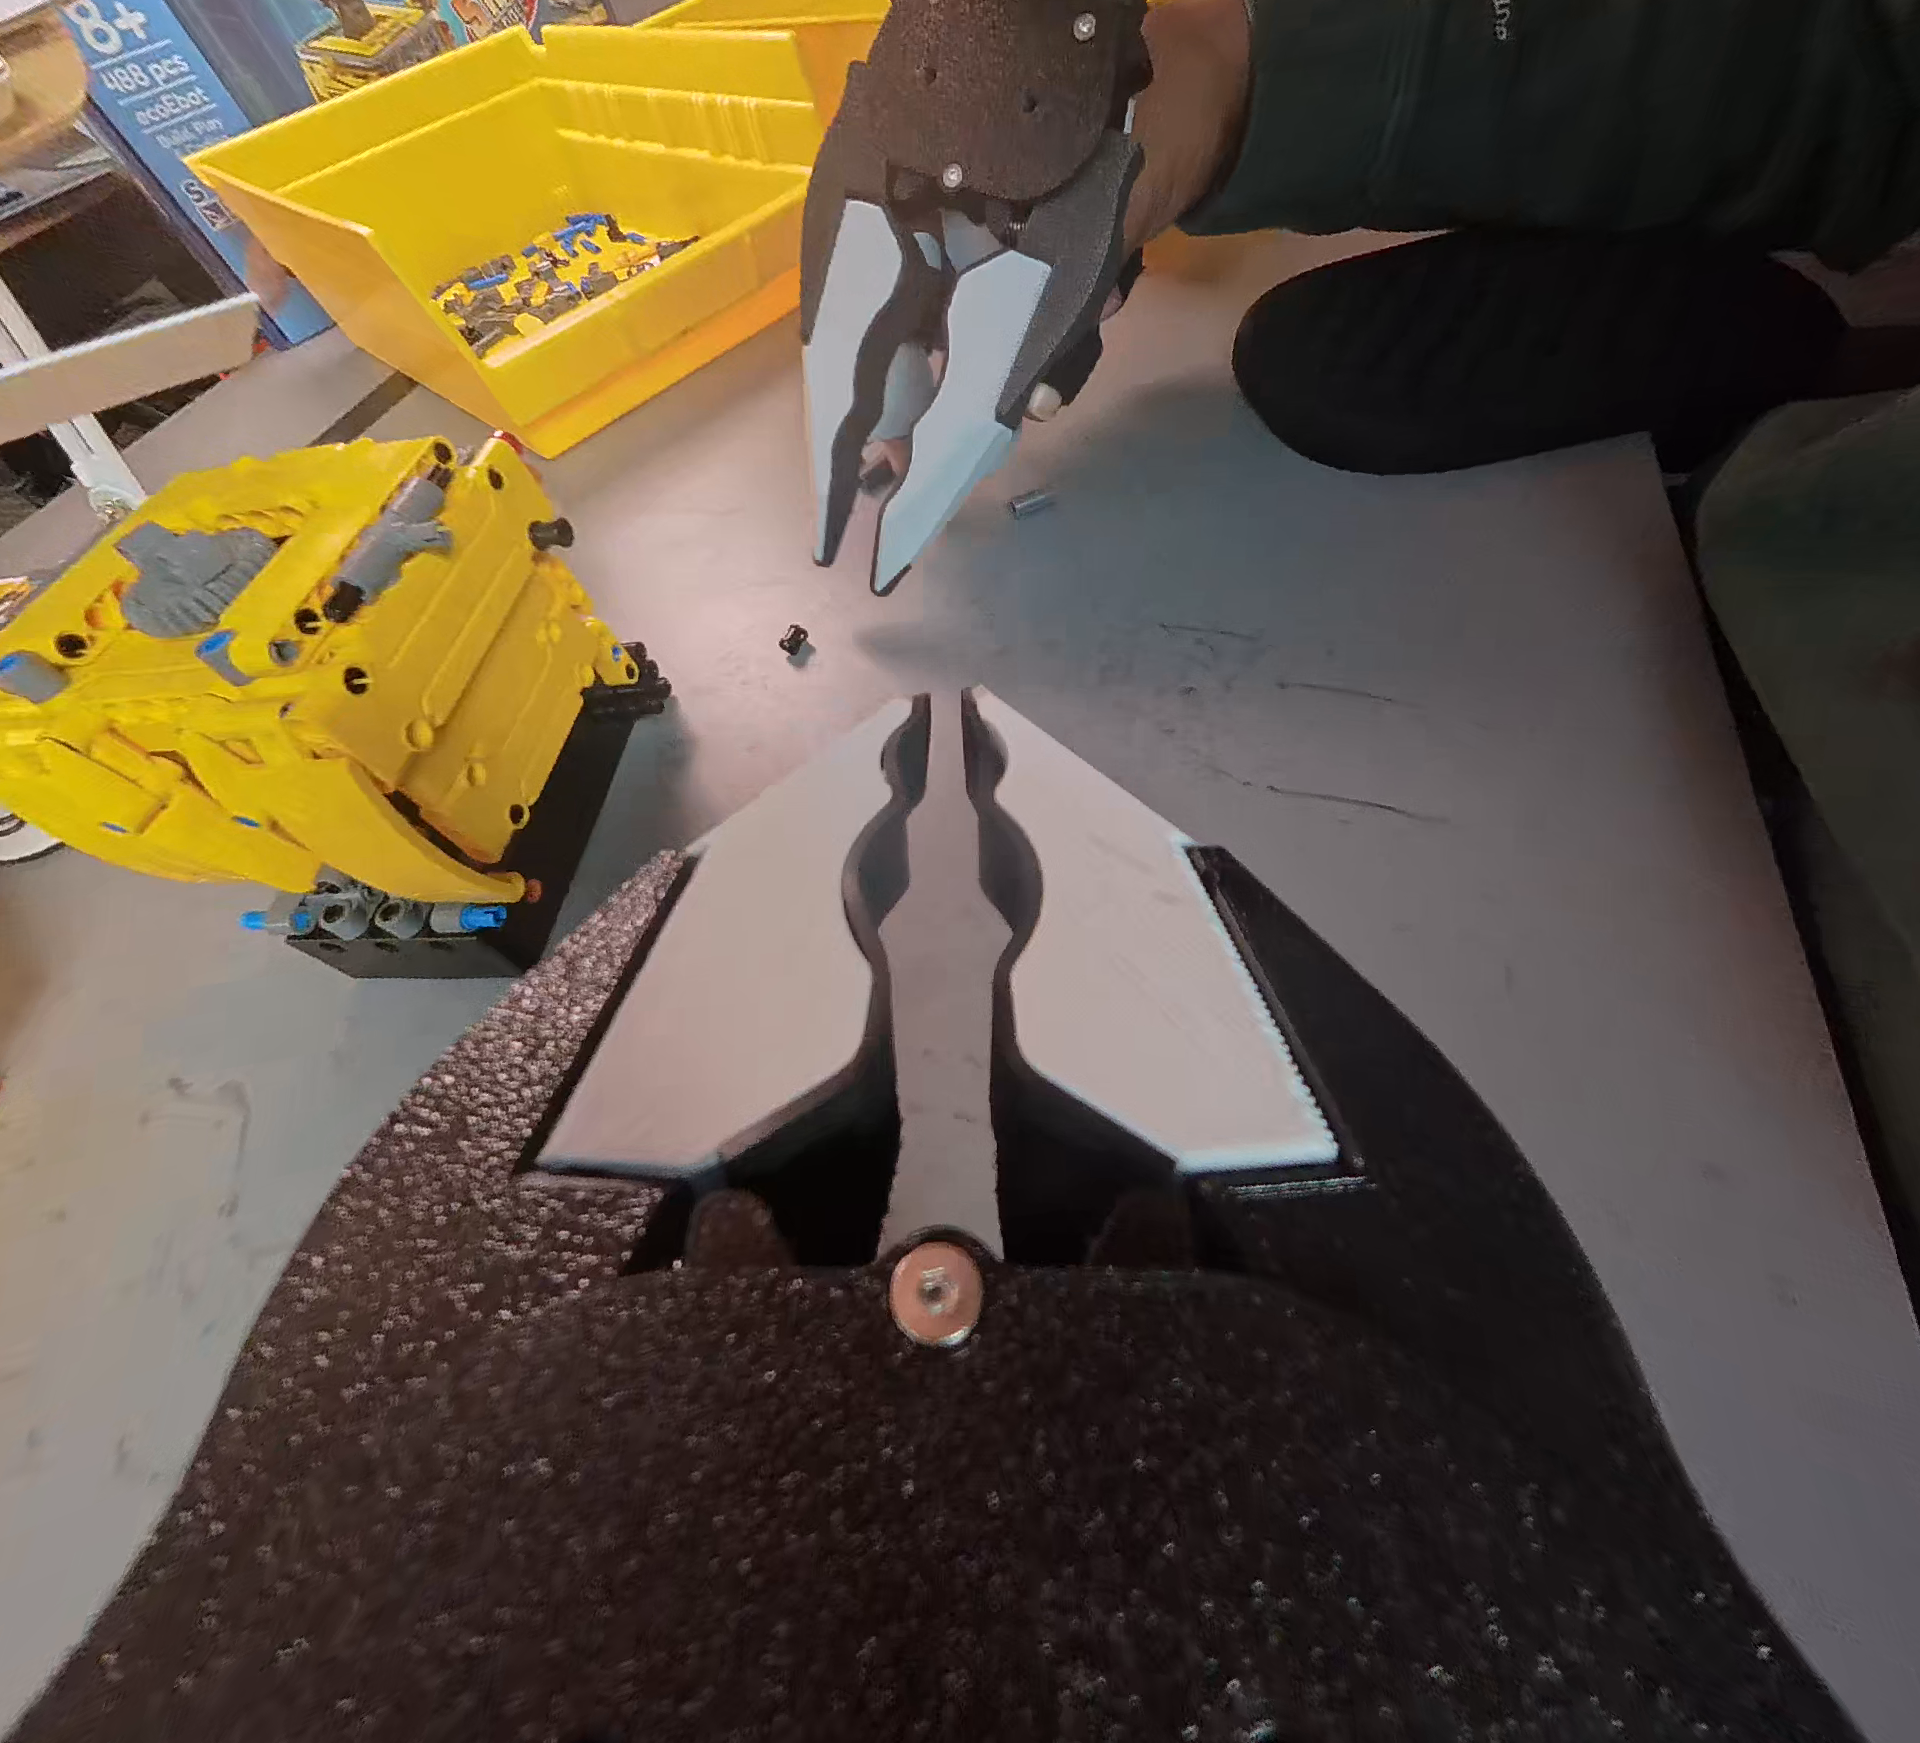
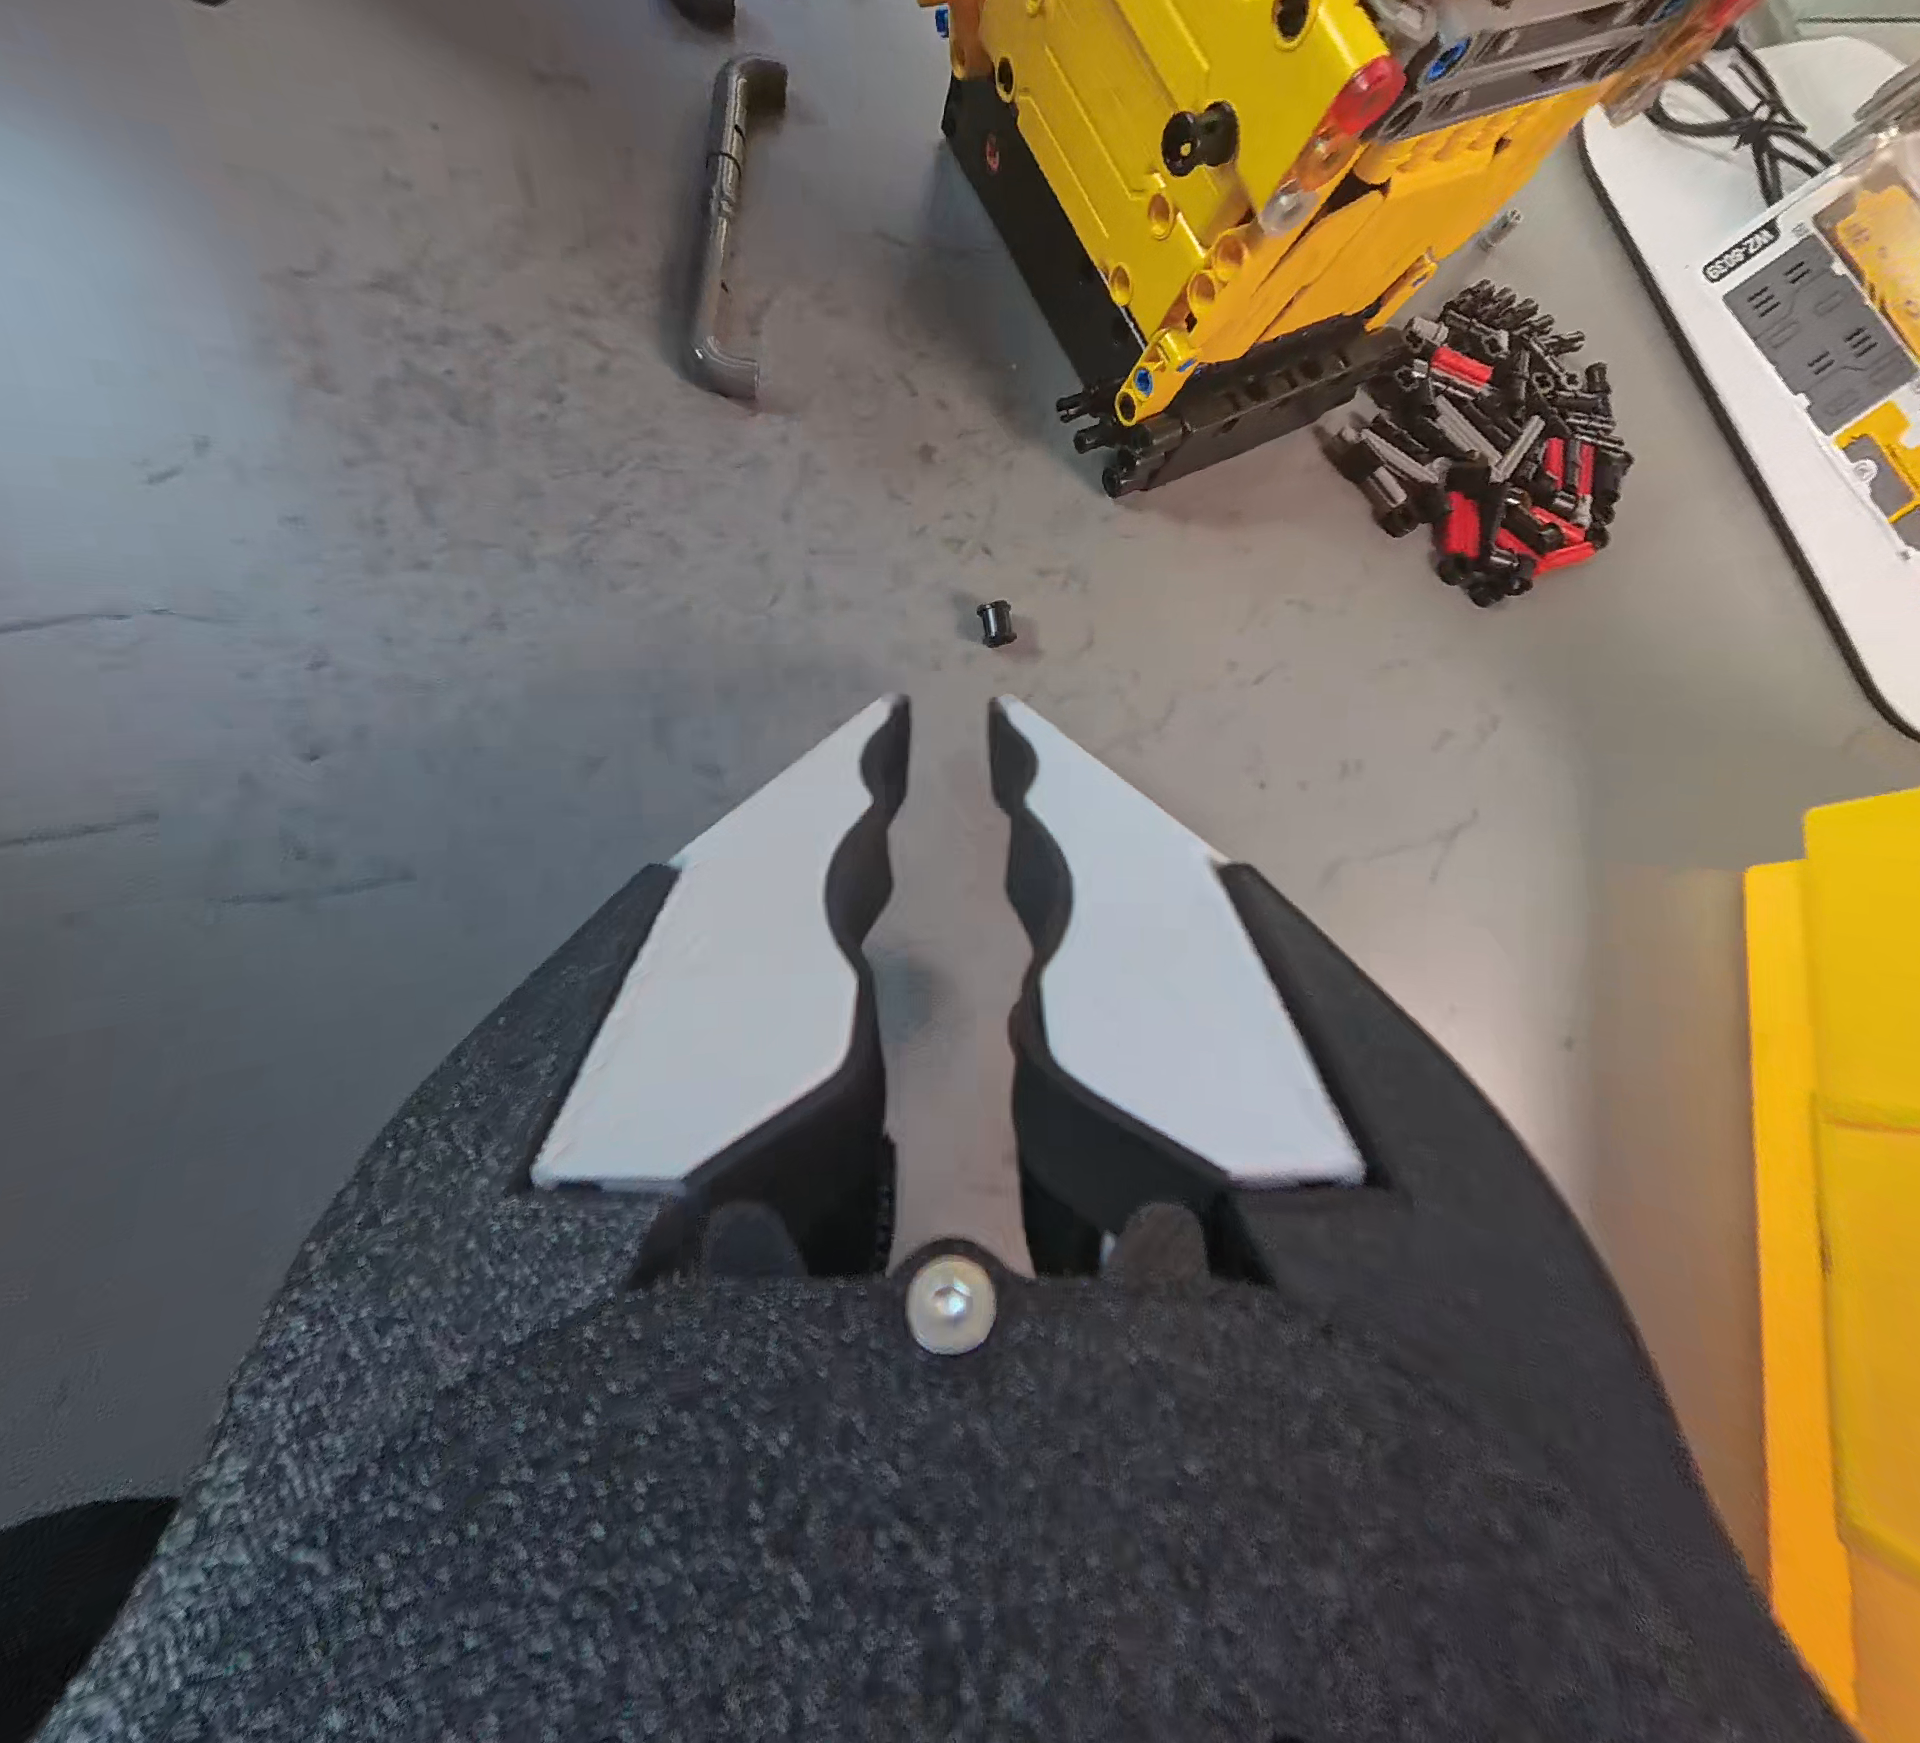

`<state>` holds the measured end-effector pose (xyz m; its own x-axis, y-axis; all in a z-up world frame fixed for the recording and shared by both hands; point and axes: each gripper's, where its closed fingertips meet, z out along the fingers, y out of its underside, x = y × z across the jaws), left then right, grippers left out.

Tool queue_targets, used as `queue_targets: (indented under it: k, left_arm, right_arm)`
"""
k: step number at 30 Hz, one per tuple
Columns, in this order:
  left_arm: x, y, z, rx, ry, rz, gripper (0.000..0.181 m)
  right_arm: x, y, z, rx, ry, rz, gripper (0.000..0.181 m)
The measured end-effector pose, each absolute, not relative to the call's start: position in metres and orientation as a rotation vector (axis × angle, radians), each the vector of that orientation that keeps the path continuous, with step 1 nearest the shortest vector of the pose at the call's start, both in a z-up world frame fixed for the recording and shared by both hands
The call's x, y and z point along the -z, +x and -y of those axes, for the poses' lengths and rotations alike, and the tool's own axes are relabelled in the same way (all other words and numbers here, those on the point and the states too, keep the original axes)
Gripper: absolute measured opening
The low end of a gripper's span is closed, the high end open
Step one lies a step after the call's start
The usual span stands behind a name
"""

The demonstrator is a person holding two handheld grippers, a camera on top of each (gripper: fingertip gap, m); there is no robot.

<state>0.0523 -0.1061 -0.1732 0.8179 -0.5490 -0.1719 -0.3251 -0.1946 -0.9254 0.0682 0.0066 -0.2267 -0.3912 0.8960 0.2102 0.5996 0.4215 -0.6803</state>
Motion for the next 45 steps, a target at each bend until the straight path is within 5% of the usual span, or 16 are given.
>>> queue_targets:
  k: [4, 12, 21, 31, 41, 45]
  left_arm:
    - [0.18, 0.055, 0.105, 0.239, -1.824, -0.687, 0.007]
    - [0.181, 0.055, 0.105, 0.237, -1.829, -0.689, 0.008]
    - [0.183, 0.056, 0.105, 0.231, -1.839, -0.701, 0.009]
    - [0.187, 0.051, 0.102, 0.21, -1.864, -0.68, 0.017]
    - [0.194, 0.038, 0.095, 0.181, -1.93, -0.604, 0.034]
    - [0.208, 0.029, 0.09, 0.131, -2.015, -0.609, 0.034]
  right_arm:
    - [0.238, 0.052, -0.011, -0.676, -1.317, 2.136, 0.022]
    - [0.24, 0.047, -0.011, -0.689, -1.377, 2.198, 0.005]
    - [0.225, 0.046, -0.113, -0.483, -1.64, 1.799, 0.006]
    - [0.208, 0.049, -0.126, -0.582, -1.6, 1.629, 0.024]
    - [0.208, 0.141, -0.041, -0.708, -1.58, 1.711, 0.056]
    - [0.23, 0.158, -0.02, -0.662, -1.598, 1.824, 0.045]
